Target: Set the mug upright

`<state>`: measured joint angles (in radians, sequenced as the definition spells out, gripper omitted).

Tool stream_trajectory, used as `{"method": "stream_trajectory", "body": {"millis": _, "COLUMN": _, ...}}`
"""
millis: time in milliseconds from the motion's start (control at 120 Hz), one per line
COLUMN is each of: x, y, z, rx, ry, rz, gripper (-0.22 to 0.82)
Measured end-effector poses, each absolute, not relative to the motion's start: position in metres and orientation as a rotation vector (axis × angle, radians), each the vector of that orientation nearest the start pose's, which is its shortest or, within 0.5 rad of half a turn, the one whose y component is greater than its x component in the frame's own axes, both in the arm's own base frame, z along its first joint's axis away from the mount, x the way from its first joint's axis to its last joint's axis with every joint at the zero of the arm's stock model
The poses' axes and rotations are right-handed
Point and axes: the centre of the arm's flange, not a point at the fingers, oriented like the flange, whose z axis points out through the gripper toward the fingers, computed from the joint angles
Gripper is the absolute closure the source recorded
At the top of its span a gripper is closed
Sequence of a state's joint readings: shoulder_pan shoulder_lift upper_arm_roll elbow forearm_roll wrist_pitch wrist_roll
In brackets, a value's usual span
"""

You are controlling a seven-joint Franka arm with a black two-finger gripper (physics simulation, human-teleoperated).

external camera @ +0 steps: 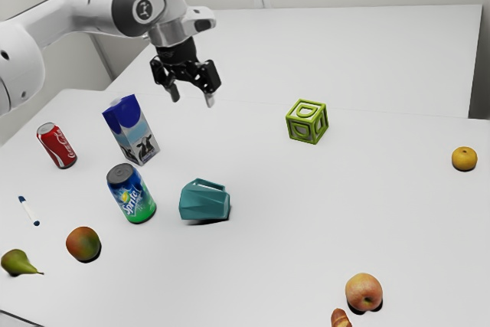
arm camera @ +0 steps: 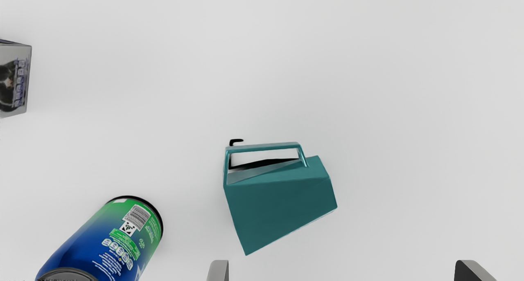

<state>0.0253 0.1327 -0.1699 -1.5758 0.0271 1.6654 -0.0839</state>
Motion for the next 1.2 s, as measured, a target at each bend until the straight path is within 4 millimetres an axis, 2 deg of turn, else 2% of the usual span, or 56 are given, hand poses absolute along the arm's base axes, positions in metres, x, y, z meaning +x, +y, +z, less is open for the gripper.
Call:
{"method": "stream_trajectory", "body": {"millis": 125, "x": 0.593, "y": -0.069, "z": 0.557, "rx": -3.129, "ry": 0.069, "rz": 0.062, "gripper": 0.0}}
{"method": "stream_trajectory", "body": {"millis": 308, "x": 0.585, "y": -0.069, "z": 0.563, "rx": -3.129, "ry": 0.063, "rz": 0.071, "gripper": 0.0}}
{"method": "stream_trajectory", "body": {"millis": 408, "x": 0.575, "y": -0.069, "z": 0.534, "rx": -3.14, "ry": 0.052, "rz": 0.185, "gripper": 0.0}}
{"method": "stream_trajectory", "body": {"millis": 575, "x": 0.547, "y": -0.042, "z": 0.503, "rx": -3.207, "ry": -0.008, "rz": 0.248, "gripper": 0.0}}
{"method": "stream_trajectory", "body": {"millis": 650, "x": 0.538, "y": -0.034, "z": 0.48, "rx": -3.255, "ry": 0.0, "rz": 0.256, "gripper": 0.0}}
{"method": "stream_trajectory", "body": {"millis": 925, "x": 0.528, "y": -0.003, "z": 0.42, "rx": -3.413, "ry": 0.082, "rz": 0.115, "gripper": 0.0}}
{"method": "stream_trajectory", "body": {"millis": 1200, "x": 0.513, "y": 0.019, "z": 0.383, "rx": -3.474, "ry": 0.172, "rz": 0.032, "gripper": 0.0}}
